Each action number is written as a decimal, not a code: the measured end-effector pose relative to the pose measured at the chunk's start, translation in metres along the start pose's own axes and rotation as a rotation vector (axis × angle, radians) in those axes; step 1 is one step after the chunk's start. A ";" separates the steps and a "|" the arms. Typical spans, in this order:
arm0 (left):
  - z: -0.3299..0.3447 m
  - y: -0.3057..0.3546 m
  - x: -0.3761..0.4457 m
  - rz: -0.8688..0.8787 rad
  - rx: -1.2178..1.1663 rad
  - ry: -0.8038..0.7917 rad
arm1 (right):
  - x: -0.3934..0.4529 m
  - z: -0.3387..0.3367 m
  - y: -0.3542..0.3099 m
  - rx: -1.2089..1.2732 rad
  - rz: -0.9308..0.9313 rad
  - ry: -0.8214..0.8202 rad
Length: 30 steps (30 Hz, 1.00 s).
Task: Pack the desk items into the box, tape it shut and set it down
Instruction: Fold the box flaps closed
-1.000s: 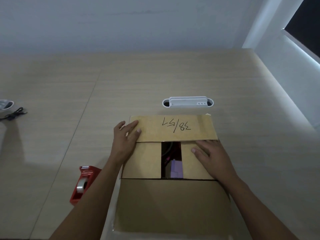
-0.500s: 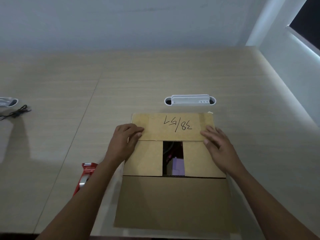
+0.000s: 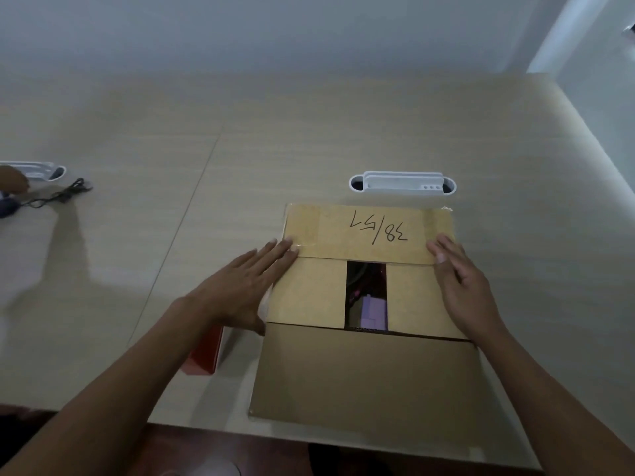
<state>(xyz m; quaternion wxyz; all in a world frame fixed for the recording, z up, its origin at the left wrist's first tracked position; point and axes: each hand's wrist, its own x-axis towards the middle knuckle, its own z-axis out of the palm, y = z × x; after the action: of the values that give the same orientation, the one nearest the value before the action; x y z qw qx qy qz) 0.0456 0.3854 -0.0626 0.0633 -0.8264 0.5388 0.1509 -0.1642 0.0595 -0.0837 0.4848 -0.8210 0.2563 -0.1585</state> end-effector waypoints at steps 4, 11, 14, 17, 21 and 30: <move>-0.006 0.007 -0.002 0.029 -0.054 0.011 | 0.001 -0.001 0.001 0.018 0.016 0.010; 0.006 0.011 -0.012 -0.043 -0.551 0.089 | 0.011 -0.011 0.005 0.291 0.204 -0.107; 0.012 0.014 -0.013 -0.086 -0.727 0.162 | 0.015 -0.017 0.005 0.594 0.363 -0.171; 0.017 0.016 -0.011 -0.151 -0.799 0.221 | 0.011 -0.022 0.000 0.769 0.405 -0.174; 0.017 0.026 -0.007 -0.265 -0.999 0.281 | 0.009 -0.025 -0.008 0.797 0.413 -0.131; 0.011 0.038 0.015 -0.314 -1.101 0.376 | 0.005 -0.013 -0.007 0.335 0.270 -0.097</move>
<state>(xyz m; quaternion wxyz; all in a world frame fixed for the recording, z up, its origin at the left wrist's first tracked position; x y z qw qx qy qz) 0.0149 0.3602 -0.0752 -0.4486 -0.8200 0.2550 0.2477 -0.1649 0.0498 -0.0712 0.6430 -0.6940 0.3103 -0.0927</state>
